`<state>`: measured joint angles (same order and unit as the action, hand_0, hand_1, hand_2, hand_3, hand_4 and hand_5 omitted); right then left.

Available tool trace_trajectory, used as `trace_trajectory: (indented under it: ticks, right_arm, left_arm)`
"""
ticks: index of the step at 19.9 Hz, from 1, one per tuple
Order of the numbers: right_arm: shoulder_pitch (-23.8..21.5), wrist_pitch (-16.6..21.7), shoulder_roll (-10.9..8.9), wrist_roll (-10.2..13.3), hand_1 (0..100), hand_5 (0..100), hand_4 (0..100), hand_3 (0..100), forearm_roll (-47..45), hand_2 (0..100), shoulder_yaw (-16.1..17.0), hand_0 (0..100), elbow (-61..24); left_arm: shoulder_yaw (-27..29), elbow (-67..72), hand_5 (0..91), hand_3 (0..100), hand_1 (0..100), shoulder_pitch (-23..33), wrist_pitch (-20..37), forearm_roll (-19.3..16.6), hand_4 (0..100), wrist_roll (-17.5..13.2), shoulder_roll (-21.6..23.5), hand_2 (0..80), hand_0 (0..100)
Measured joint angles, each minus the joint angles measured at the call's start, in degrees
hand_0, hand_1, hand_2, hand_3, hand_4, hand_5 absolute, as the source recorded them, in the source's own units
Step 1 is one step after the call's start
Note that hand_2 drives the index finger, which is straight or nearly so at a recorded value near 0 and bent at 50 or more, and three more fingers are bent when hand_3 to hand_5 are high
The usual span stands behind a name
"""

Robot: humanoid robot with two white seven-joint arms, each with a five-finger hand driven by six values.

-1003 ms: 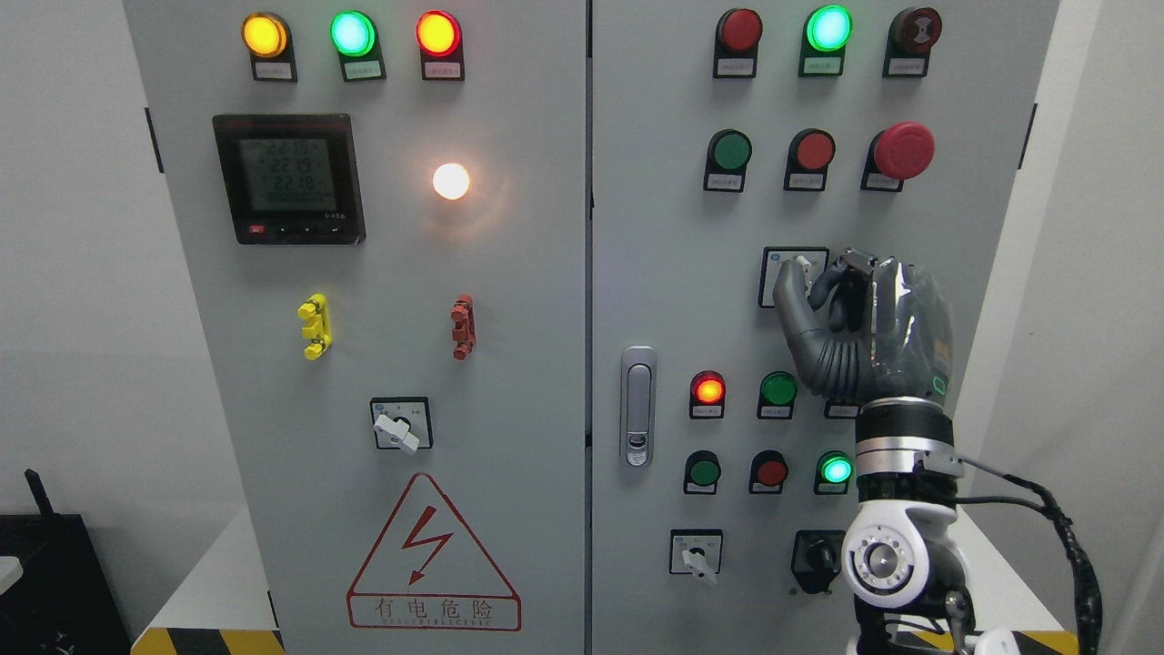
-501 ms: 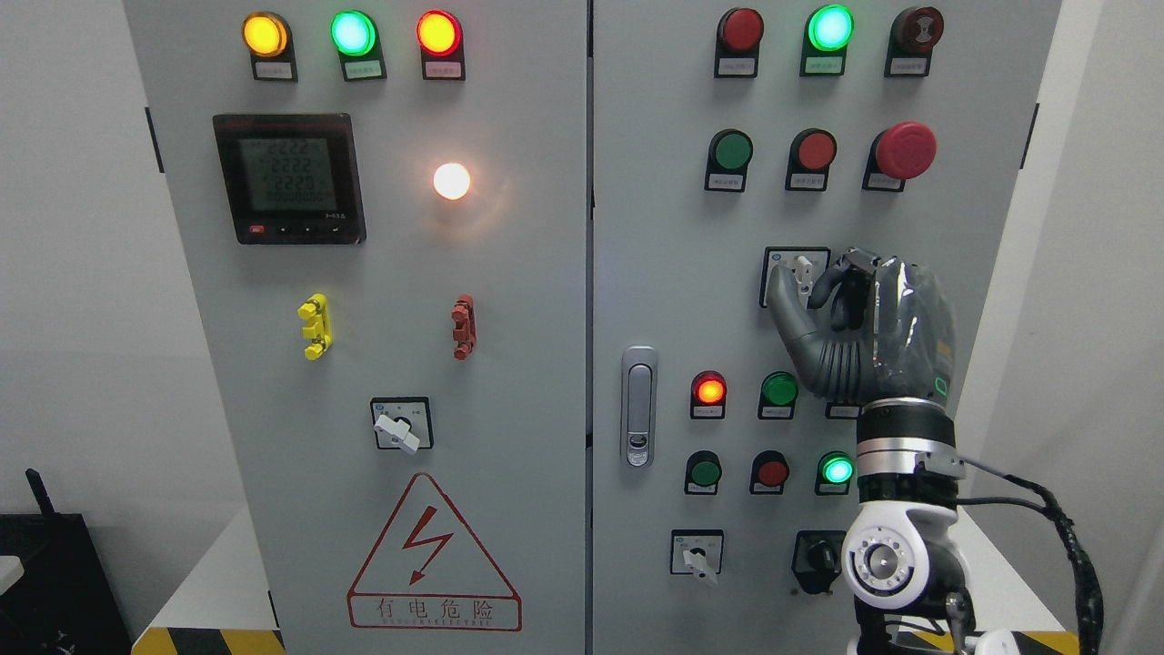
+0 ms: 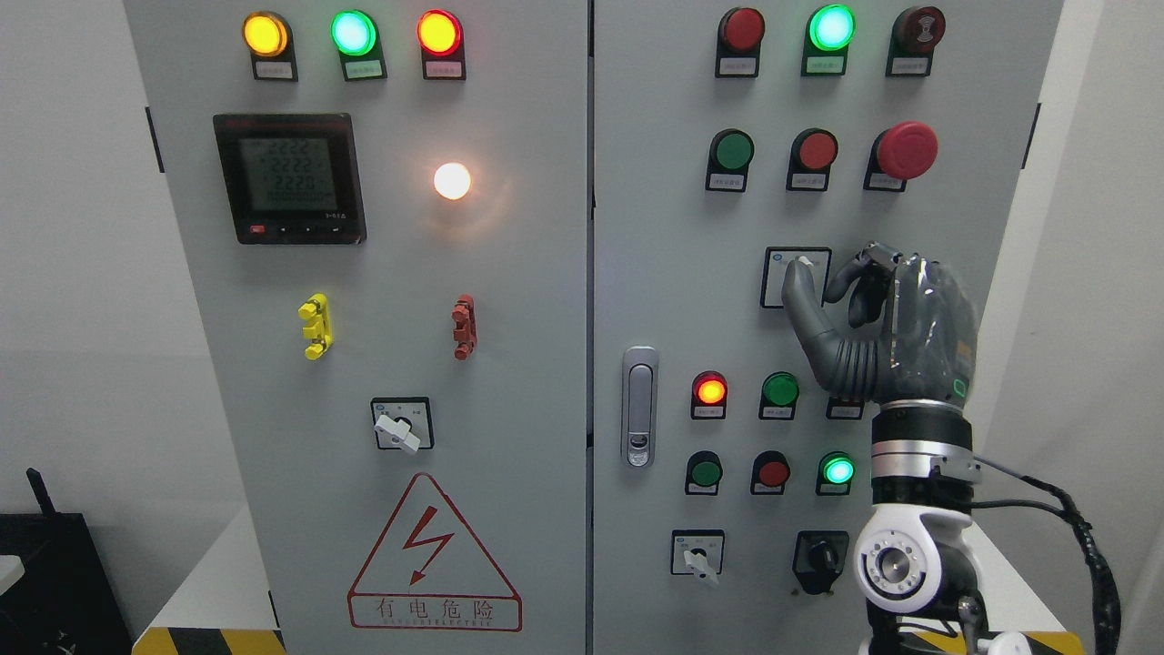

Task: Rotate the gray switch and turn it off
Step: 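Release the switch knob and open the right hand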

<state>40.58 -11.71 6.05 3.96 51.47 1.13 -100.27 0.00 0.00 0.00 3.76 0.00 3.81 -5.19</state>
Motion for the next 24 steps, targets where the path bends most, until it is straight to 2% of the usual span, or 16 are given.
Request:
trace_trajectory:
  ticks: [7, 13, 15, 18, 21, 24]
  right_arm:
    - [-0.18, 1.53, -0.37, 0.12, 28, 100, 96, 100, -1.65, 73, 0.61, 31, -0.72]
    - [-0.74, 3.07, -0.60, 0.27, 28, 100, 96, 100, -3.59, 74, 0.91, 29, -2.36]
    - [-1.45, 4.24, -0.67, 0.20, 28, 100, 96, 100, -3.93, 74, 0.99, 28, -3.15]
    - [-3.33, 7.80, -0.83, 1.39, 27, 100, 95, 100, -4.23, 73, 1.19, 27, -4.85]
    - [-5.50, 10.27, -1.24, 2.13, 26, 100, 98, 100, -4.42, 68, 1.51, 26, -6.84]
    - [-8.12, 13.61, -2.32, 3.16, 27, 90, 92, 98, -4.58, 59, 1.87, 24, -8.95]
  left_arm:
    - [0.00, 0.00, 0.0, 0, 39, 0.00, 0.00, 0.00, 0, 0.00, 0.00, 0.0, 12]
    - [0.00, 0.00, 0.0, 0, 39, 0.00, 0.00, 0.00, 0, 0.00, 0.00, 0.0, 12]
    - [0.00, 0.00, 0.0, 0, 39, 0.00, 0.00, 0.00, 0, 0.00, 0.00, 0.0, 12]
    - [0.00, 0.00, 0.0, 0, 39, 0.00, 0.00, 0.00, 0, 0.00, -0.01, 0.0, 12]
    - [0.00, 0.00, 0.0, 0, 39, 0.00, 0.00, 0.00, 0, 0.00, -0.01, 0.0, 12]
    - [0.00, 0.00, 0.0, 0, 39, 0.00, 0.00, 0.00, 0, 0.00, -0.01, 0.0, 12]
